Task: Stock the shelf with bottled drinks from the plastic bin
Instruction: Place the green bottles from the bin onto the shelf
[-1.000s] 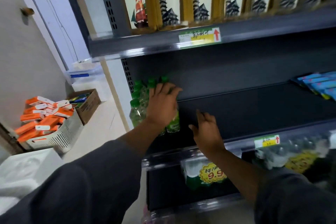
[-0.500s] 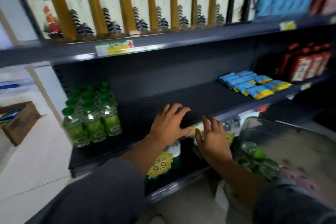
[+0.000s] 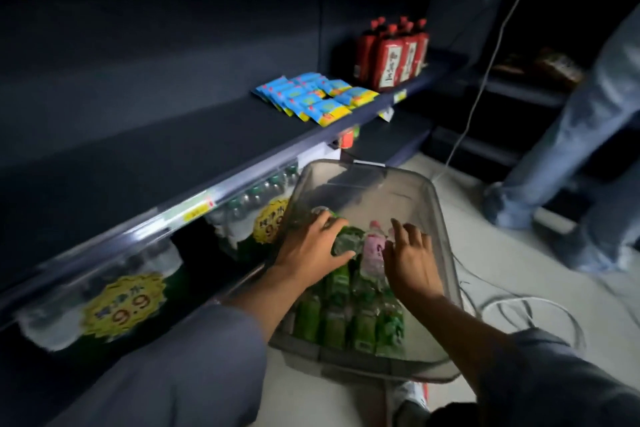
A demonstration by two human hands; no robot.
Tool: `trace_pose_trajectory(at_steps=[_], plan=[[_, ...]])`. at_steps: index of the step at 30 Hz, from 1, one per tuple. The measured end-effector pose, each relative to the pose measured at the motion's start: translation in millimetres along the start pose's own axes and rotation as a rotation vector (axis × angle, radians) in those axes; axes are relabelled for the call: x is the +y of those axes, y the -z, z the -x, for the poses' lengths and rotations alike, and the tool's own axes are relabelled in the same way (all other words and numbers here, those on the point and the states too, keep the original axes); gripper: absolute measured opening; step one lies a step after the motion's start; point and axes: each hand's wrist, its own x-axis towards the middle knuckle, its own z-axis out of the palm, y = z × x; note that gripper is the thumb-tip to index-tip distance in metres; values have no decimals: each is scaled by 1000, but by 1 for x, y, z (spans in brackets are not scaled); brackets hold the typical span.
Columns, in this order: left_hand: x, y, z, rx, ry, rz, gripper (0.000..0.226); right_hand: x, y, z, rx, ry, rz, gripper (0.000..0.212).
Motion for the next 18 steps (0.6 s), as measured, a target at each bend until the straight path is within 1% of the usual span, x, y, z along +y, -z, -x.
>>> trace_pose_trajectory(at_steps=[2,6,8,11,14,16,18], plan=[[7,-14,-9,-38,21,33,58,-2,-8,-4,-43,-29,-16,53],[7,-39,-13,-47,75,-7,58,-5,-26,-4,-115,-68,-49,57],[2,-50,-11,-80,120,2,57,-5,-33,-2,-160,-74,-40,60],[-7,-67,-6,-131,206,14,59,-6,-43,3,-272,-113,-34,56],[-10,-85,-1,-271,320,2,55,0,-66,7,-395,-150,-10,58],[-12,-100,3,-387,351,-11,50,5,-83,10,-513,-163,22,59],[-15,-113,2,-441,348,-30,48,8,-94,11,-634,-211,8,61]])
